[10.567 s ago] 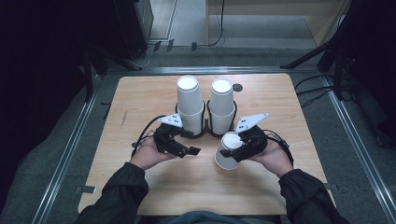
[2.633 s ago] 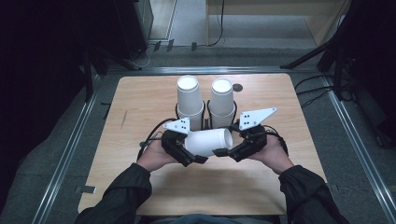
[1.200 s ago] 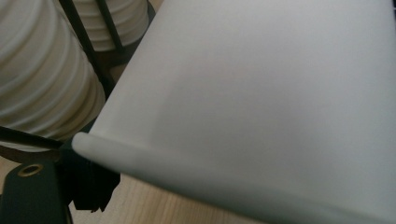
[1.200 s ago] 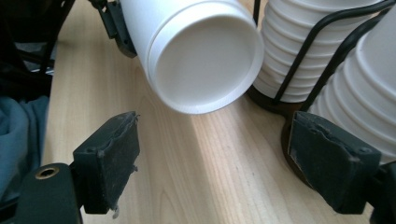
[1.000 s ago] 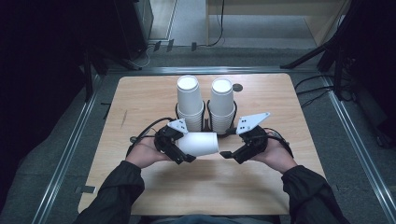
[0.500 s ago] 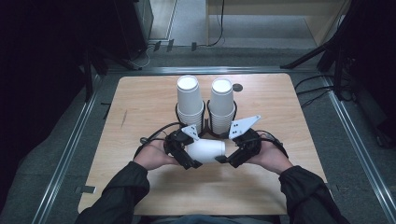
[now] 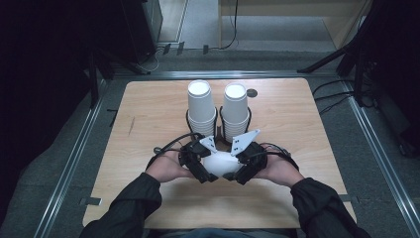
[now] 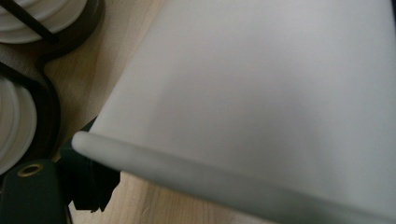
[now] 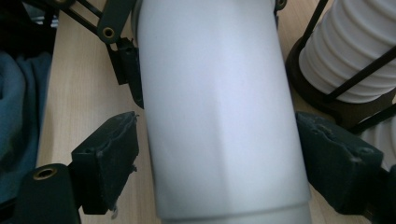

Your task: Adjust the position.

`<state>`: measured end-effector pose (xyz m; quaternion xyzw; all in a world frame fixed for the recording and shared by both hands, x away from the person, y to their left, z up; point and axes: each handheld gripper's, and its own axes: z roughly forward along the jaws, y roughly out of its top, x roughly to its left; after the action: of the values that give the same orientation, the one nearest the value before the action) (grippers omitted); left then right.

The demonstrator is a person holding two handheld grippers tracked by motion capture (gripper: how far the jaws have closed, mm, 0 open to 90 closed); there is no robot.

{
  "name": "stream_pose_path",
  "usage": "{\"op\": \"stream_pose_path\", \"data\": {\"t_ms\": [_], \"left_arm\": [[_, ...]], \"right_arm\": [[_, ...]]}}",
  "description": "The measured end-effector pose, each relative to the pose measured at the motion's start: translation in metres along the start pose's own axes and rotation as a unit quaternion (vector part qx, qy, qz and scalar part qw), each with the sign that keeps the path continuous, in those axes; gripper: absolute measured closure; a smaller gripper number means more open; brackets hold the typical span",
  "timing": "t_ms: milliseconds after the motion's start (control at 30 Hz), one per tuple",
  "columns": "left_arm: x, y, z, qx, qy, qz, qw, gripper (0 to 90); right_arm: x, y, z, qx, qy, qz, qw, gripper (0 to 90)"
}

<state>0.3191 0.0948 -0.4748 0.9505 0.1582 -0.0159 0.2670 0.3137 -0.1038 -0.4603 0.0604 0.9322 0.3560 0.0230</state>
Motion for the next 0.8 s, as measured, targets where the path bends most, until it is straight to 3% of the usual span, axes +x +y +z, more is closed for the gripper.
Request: {"op": "stream_pose_path", "data": {"t_ms": [200,800], "left_arm": [[-0.002,0.002,0.001,0.005,-0.005,0.001,1.0000,9.4],[-0.003,0.001,-0.003,0.001,-0.001,0.008,1.0000,9.3]], "right_arm": [[0.005,0.004,0.012,0.033,-0.012,-0.023,0.9991,18.8],[0.008,0.005,0.014,0.041,-0.024,-0.044,0.9979,22.3]]}}
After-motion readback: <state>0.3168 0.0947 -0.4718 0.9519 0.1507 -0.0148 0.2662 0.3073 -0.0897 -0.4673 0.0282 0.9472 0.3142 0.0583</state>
